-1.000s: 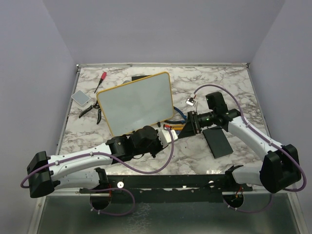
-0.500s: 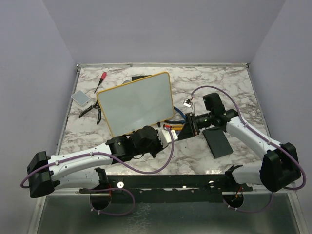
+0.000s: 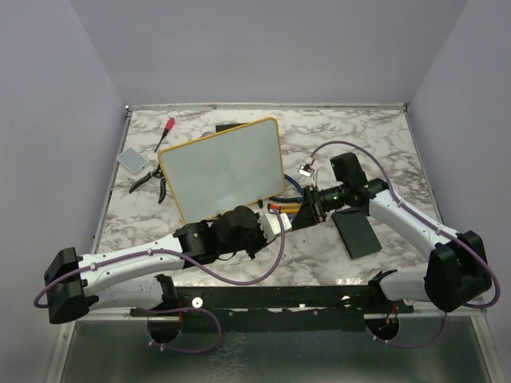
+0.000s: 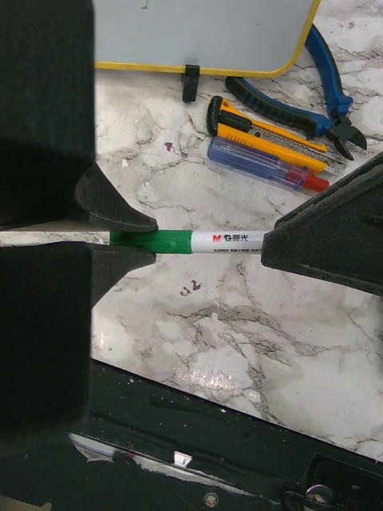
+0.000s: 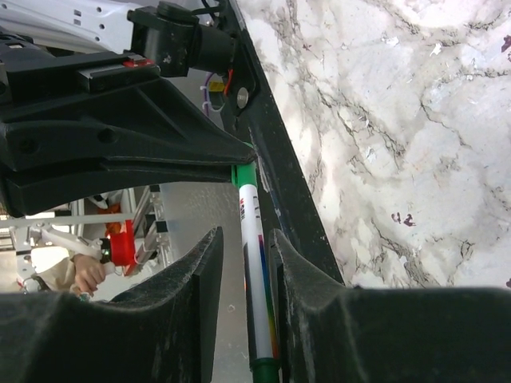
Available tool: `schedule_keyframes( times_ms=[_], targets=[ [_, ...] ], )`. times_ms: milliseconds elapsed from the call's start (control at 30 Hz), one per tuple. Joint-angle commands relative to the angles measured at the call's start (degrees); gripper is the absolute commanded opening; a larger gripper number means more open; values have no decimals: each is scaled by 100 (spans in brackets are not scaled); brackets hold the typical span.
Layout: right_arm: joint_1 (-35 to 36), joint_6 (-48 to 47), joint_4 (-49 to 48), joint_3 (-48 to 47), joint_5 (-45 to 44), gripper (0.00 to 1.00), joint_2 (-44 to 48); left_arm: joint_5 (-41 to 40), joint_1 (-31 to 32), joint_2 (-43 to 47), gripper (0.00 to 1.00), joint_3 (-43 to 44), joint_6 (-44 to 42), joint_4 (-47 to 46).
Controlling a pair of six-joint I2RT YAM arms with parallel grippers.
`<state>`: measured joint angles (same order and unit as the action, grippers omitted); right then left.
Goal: Write a sentence on the whiteboard
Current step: Open the whiteboard marker at the center of the board.
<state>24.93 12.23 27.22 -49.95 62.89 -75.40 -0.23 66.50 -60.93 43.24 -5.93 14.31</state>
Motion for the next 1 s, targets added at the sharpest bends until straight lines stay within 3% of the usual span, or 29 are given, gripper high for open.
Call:
schedule_keyframes(
  times_ms=[0,333,633,667,700,767,833,900,967],
  targets=[
    [59,-146,195,-97,-8,32,-72,146,7,37,0,-53,-31,-18],
    [88,-164,207,-103,-50,27,-64,135,12,37,0,-53,-22,-7],
    [91,-42,7,-80,-8,1,-28,66,12,28,0,-25,-4,6],
    [87,-18,-38,-64,-40,1,-16,-122,6,42,3,-8,16,19],
    [90,0,-82,-67,-116,1,17,-273,4,64,13,5,60,20],
    [91,51,-246,-52,-333,1,152,-540,-50,151,43,22,146,20],
    [91,195,-529,-10,-657,1,335,-608,-193,260,64,45,275,-7],
    [87,429,-986,100,-919,1,548,-431,-419,386,77,80,466,-129],
    [91,694,-1491,222,-1243,1,751,-138,-639,519,81,103,661,-333]
  ],
)
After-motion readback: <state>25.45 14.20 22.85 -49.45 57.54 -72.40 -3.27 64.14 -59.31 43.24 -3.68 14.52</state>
